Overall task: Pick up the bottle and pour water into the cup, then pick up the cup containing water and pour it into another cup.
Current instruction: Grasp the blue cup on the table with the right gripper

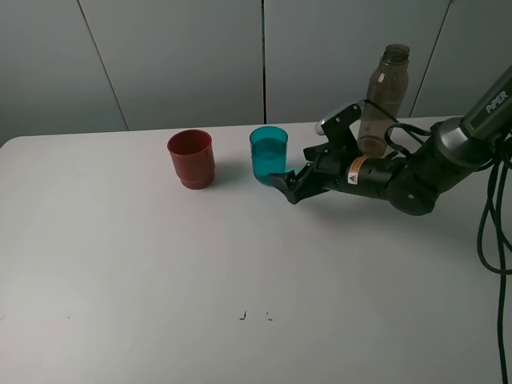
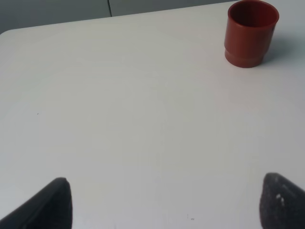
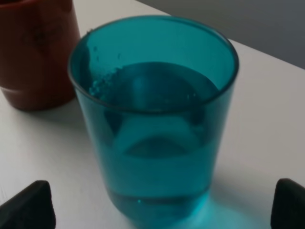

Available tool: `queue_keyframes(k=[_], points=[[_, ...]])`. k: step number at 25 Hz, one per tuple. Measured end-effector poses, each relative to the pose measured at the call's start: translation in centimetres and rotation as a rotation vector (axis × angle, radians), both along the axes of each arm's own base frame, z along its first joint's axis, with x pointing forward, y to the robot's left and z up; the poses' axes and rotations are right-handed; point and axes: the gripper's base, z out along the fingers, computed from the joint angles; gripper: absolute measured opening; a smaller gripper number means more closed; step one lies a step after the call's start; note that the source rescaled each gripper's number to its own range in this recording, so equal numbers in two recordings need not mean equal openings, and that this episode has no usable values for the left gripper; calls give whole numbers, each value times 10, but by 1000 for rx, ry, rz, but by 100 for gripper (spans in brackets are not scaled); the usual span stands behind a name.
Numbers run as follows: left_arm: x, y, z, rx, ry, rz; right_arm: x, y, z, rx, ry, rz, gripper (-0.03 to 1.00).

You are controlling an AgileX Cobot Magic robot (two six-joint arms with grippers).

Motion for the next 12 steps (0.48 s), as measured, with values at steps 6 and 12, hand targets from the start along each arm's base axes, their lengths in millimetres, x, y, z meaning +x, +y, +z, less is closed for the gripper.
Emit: queue_keyframes(k=[6, 12], points=[[0, 0, 0, 0, 0, 0, 8, 14, 6, -11, -18, 6, 94], [0, 0, 0, -6, 1, 3, 14, 21, 9, -23, -22, -1, 94]])
